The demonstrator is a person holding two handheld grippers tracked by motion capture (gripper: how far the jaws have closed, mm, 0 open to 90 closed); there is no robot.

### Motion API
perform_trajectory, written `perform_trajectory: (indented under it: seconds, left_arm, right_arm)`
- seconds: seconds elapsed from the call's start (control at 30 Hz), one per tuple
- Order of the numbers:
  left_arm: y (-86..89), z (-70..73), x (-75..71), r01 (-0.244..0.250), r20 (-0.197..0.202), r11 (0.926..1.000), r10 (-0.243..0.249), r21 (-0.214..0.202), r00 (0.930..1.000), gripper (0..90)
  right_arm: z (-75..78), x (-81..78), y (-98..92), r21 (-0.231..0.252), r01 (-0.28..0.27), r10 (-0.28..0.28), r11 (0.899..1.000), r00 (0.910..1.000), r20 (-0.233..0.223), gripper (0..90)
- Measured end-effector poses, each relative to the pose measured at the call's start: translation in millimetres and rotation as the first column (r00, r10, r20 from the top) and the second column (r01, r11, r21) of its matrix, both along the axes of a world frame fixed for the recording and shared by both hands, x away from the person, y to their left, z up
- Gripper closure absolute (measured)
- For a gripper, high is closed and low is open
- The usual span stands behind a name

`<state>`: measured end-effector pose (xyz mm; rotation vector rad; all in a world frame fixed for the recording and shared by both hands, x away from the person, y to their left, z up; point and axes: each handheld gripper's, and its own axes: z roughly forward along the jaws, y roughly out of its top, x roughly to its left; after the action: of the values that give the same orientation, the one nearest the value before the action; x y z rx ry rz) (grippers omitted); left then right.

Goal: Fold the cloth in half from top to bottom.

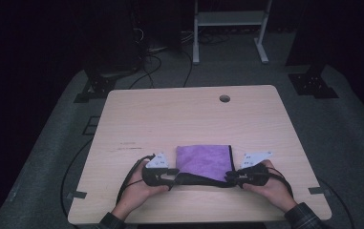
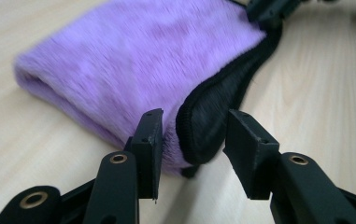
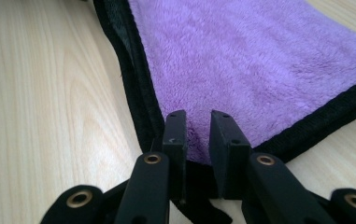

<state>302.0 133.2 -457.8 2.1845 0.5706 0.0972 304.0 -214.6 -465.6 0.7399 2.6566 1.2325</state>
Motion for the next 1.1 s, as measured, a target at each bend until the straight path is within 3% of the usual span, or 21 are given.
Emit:
perform_trajectory:
  seconds: [0.1,0.27,0.43,0.6,0.73,0.9,1.1]
  left_arm:
    - [-0.4,-6.5,-4.7,0.024,-0.005,0.9992,-0.024,0.032,0.9997,55.6]
    - [5.5,-2.7,-4.5,0.015,0.002,0.9993,-0.015,0.035,0.9999,54.1]
    - [21.4,-2.3,-4.5,-0.04,0.019,0.9988,0.039,0.029,0.9991,44.9]
    - [41.8,-2.4,-3.6,-0.111,0.05,0.9932,0.11,0.035,0.9927,36.2]
    - [62.9,-2.9,-3.5,-0.188,0.068,0.9813,0.185,0.043,0.9805,29.9]
    - [92.2,-7.6,-4.2,-0.289,0.096,0.9538,0.281,0.082,0.9548,25.7]
    - [118.9,-16.3,-5.5,-0.352,0.099,0.928,0.342,0.122,0.9346,22.2]
  right_arm:
    - [-2.0,-2.2,1.0,-0.017,-0.006,0.006,1.0,0.9998,0.017,75.5]
    - [0.1,-0.2,-2.7,0.001,0.006,-0.006,1.0,0.9997,0.024,64.8]
    - [3.2,2.4,-17.3,0.029,0.08,-0.081,0.996,0.9956,0.047,48.1]
    - [2.4,3.6,-30.0,0.037,0.134,-0.135,0.99,0.9898,0.043,39.4]
    - [2.2,4.2,-45.7,0.042,0.192,-0.194,0.98,0.9799,0.045,33.5]
    - [-1.6,3.3,-65.0,0.009,0.273,-0.273,0.962,0.9608,0.048,28.8]
    - [-9.9,2.0,-87.2,-0.03,0.338,-0.336,0.941,0.9401,0.055,24.3]
